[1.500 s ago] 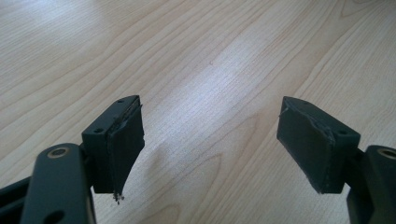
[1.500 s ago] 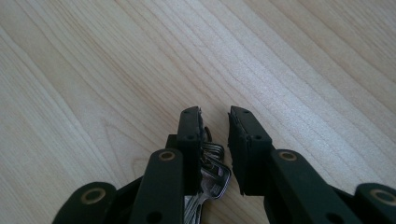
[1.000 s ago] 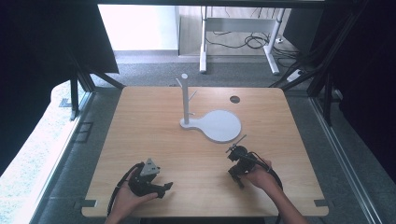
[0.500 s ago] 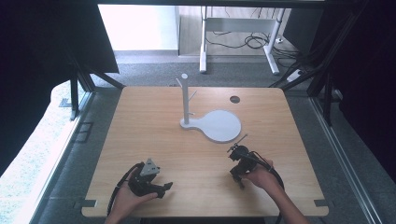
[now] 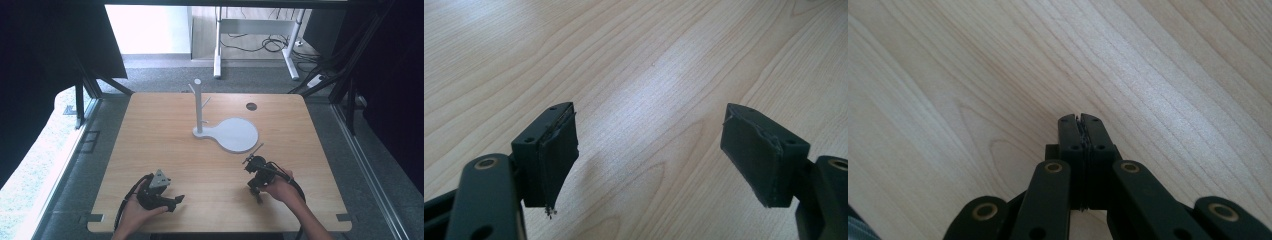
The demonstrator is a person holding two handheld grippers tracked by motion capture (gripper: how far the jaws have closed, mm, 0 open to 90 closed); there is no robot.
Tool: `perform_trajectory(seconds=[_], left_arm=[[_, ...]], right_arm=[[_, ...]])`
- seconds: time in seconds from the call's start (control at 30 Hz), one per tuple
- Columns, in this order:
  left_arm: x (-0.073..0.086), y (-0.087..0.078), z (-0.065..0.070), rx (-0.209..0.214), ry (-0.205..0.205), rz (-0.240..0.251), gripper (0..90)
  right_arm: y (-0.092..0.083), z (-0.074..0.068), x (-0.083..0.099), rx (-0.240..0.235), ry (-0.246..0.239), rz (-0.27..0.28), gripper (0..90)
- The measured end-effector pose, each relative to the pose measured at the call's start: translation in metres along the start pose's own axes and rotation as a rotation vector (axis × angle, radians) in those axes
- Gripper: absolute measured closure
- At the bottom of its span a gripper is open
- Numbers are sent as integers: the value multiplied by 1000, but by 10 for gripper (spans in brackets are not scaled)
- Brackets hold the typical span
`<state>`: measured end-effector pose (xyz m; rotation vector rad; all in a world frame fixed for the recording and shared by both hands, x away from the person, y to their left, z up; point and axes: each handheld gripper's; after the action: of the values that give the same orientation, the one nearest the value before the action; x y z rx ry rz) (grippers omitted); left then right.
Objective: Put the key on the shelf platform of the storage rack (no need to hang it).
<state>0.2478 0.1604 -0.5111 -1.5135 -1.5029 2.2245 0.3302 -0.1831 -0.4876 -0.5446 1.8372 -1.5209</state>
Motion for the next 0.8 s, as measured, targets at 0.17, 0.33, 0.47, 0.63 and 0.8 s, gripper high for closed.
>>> perform_trajectory(seconds=[0.17, 0.33, 0.47, 0.63, 0.8], left_arm=[[0, 0, 0, -1, -2, 0, 231], [0, 0, -1, -1, -3, 2, 232], [0, 0, -1, 0, -2, 1, 231], [0, 0, -1, 0, -1, 1, 231], [0, 0, -1, 0, -2, 3, 231]], right_arm=[[-8, 3, 0, 6, -5, 23, 897], [-15, 7, 2, 9, 6, 45, 898], [-23, 9, 4, 16, 1, 63, 899], [-31, 11, 5, 17, -1, 81, 899], [-37, 13, 6, 16, -2, 96, 900]])
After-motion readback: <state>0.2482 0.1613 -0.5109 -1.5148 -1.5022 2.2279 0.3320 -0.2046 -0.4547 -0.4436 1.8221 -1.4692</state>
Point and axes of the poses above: each handheld gripper's, and its own axes: y roughly forward along the jaws, x roughly out of its underside, z roughly to its right, and after that the axes turned 1 degree about y, right-handed
